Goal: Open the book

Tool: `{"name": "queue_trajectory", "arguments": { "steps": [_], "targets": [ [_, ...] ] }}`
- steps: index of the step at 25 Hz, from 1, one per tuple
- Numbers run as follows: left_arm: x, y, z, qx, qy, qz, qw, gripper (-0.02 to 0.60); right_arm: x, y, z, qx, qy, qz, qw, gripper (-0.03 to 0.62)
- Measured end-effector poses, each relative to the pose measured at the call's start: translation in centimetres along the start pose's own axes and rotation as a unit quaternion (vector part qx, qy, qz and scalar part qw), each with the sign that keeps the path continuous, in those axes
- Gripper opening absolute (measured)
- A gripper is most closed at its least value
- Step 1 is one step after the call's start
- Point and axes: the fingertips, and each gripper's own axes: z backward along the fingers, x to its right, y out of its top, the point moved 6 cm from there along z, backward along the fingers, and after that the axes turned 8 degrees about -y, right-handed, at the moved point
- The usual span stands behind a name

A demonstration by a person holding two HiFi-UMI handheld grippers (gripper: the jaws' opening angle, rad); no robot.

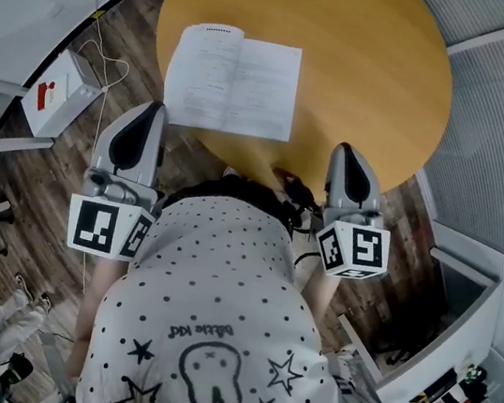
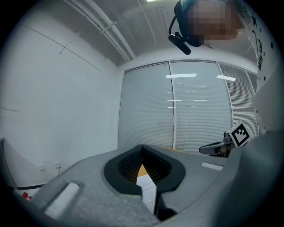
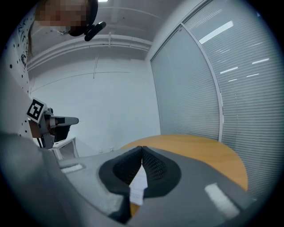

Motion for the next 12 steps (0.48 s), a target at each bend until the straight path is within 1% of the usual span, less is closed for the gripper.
{"name": "queue_trajectory", "arguments": {
  "steps": [4, 12],
  "targets": [
    [-0.11, -0.42, -0.14, 0.001, 0.003, 0.002, 1.0000, 0.011, -0.11, -0.30, -0.08, 0.000, 0.002, 0.003, 1.000, 0.003],
    [-0.10, -0.38, 0.40, 0.002, 0.006, 0.004, 1.0000, 0.011, -0.59, 0.42, 0.40, 0.009, 0.002, 0.010, 1.000, 0.005]
  ]
}}
